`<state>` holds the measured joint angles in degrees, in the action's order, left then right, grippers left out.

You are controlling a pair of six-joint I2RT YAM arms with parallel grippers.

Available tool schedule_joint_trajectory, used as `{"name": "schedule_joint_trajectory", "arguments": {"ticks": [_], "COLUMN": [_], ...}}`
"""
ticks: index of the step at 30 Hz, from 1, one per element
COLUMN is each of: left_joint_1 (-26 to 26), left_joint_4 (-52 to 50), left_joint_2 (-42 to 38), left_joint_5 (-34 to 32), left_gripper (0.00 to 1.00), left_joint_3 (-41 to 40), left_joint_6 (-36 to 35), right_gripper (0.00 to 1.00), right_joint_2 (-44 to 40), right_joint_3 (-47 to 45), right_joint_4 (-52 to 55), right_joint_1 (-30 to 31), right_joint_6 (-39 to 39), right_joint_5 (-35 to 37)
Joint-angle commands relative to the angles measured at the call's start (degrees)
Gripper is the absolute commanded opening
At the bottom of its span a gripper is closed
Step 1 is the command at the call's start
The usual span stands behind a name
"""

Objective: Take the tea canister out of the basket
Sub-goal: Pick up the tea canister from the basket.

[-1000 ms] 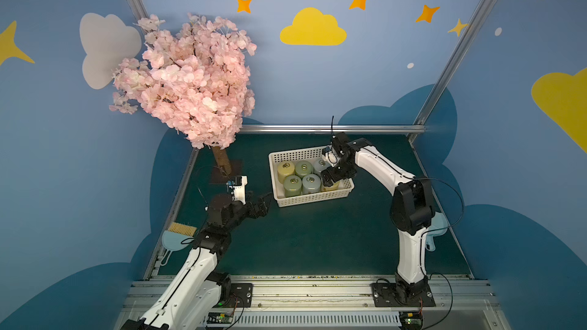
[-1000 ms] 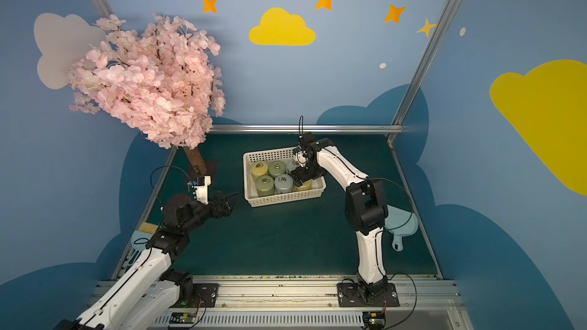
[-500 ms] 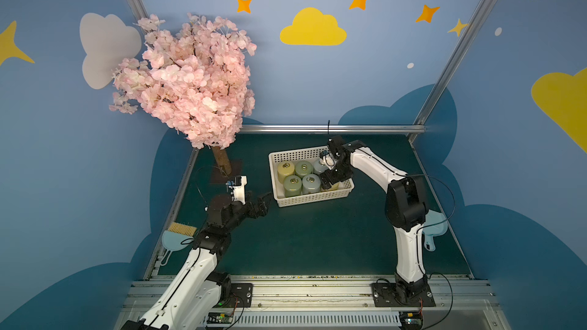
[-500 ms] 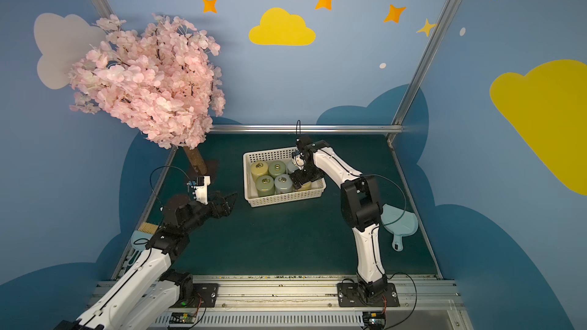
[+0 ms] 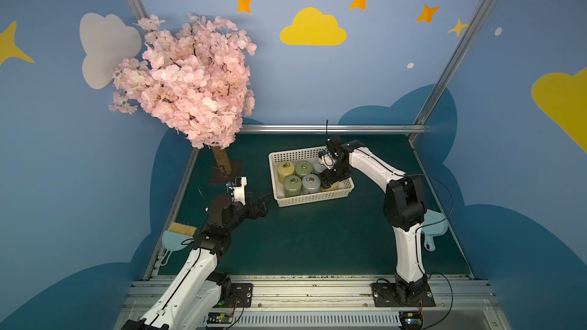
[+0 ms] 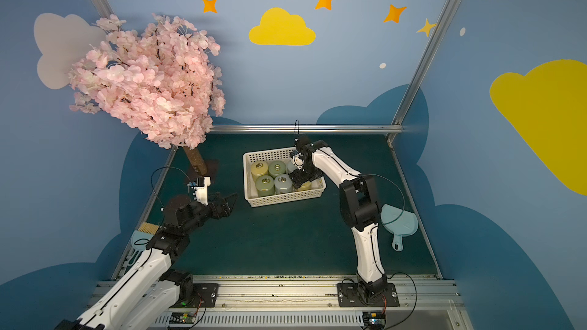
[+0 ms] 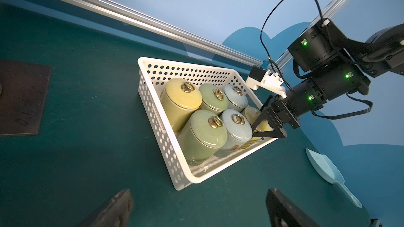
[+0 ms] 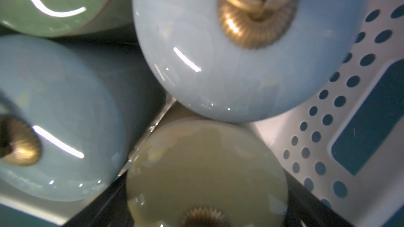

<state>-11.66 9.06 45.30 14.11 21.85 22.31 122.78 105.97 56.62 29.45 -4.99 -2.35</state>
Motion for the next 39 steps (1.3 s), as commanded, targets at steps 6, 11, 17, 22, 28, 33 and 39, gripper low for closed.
{"name": "schedule_joint_trajectory", "arguments": {"ticks": [6, 11, 17, 22, 28, 33, 39], "left_joint_1": [-0.1, -0.1, -0.1, -0.1, -0.1, -0.1, 0.0], "left_joint_4": [0.3, 0.3, 0.3, 0.2, 0.2, 0.2, 0.1], "left_joint_2": [-0.6, -0.6, -0.6, -0.6, -0.6, -0.6, -0.7], "left_joint_5": [-0.4, -0.3, -0.3, -0.3, -0.3, -0.3, -0.3], "left_gripper": [1.00, 1.00, 1.00, 1.00, 1.00, 1.00, 1.00], "left_joint_3": [-0.4, -0.4, -0.4, -0.5, -0.5, -0.5, -0.6], "left_joint_6": [-0.5, -0.6, -0.6, -0.6, -0.5, -0.5, -0.5], "right_gripper": [0.84, 0.67, 0.57, 0.53, 0.50, 0.48, 0.48], "right_joint_2": [1.3, 0.9, -0.6, -2.8, -4.6, -6.3, -8.7], "right_joint_3": [1.6, 1.5, 1.3, 1.2, 2.5, 3.3, 4.0], "right_joint_4": [-0.6, -0.6, -0.6, -0.5, 1.3, 2.8, 4.3], "right_joint_1": [0.2, 0.3, 0.4, 0.4, 0.4, 0.4, 0.4], "right_joint_6": [0.0, 0.1, 0.3, 0.8, 1.0, 1.0, 1.4], "right_joint_5": [1.0, 1.1, 2.3, 3.1, 4.6, 5.3, 5.2]}}
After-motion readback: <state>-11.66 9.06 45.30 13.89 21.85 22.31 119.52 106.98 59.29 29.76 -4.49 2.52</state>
